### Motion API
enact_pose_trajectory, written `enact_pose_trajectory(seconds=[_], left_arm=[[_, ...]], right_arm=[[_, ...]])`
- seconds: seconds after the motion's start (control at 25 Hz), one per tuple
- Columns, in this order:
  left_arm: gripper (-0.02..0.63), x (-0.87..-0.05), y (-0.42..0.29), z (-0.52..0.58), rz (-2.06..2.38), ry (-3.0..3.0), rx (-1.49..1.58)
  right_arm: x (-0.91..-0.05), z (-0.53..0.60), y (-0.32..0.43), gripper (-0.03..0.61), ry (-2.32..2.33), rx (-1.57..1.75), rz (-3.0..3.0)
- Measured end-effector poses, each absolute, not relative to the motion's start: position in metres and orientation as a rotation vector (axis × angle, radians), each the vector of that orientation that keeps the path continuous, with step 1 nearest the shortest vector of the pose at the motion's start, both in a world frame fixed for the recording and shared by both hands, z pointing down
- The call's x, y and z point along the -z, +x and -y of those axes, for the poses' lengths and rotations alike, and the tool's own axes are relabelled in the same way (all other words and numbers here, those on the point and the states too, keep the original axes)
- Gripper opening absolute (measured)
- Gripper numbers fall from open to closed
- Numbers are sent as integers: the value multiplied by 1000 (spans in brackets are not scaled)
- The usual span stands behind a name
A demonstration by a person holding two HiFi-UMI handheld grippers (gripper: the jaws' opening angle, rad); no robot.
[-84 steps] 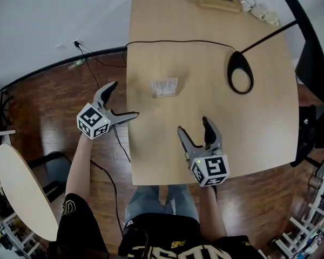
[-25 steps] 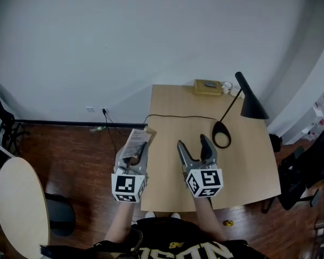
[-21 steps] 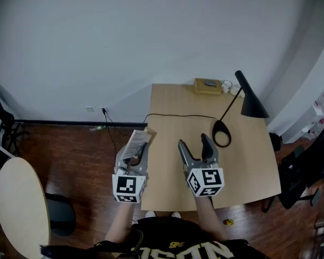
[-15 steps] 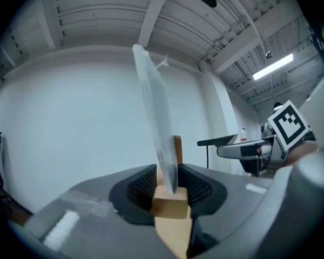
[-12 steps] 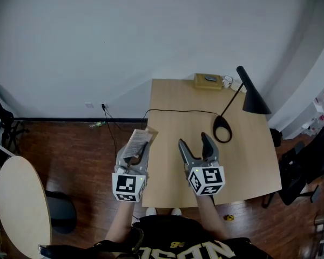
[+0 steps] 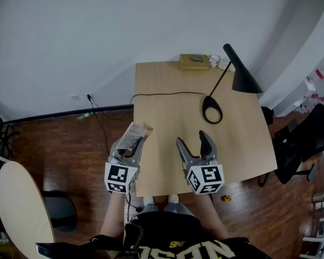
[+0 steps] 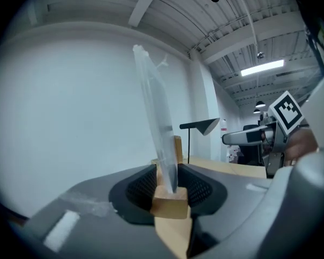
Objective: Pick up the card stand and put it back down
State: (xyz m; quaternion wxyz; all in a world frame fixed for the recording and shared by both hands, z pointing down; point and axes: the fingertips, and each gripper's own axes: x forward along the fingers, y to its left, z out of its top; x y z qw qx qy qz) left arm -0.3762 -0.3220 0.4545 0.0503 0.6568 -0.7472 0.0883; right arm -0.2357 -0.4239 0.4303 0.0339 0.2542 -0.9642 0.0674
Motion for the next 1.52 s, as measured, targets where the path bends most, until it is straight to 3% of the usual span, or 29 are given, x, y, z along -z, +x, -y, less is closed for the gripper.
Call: enact_pose_trajectory(seconds=[0.6, 1.08, 1.52], left_arm=[[130, -580, -329, 382, 1830, 2184, -505], [129, -739, -302, 428, 1467, 2243, -796], [138, -792, -292, 443, 1279, 2303, -924]], right_arm=[[-523, 425, -196, 347, 829, -410, 2799], [-616, 418, -177, 347, 806, -543, 2641], [-655, 410, -159, 347, 792, -590, 2598]])
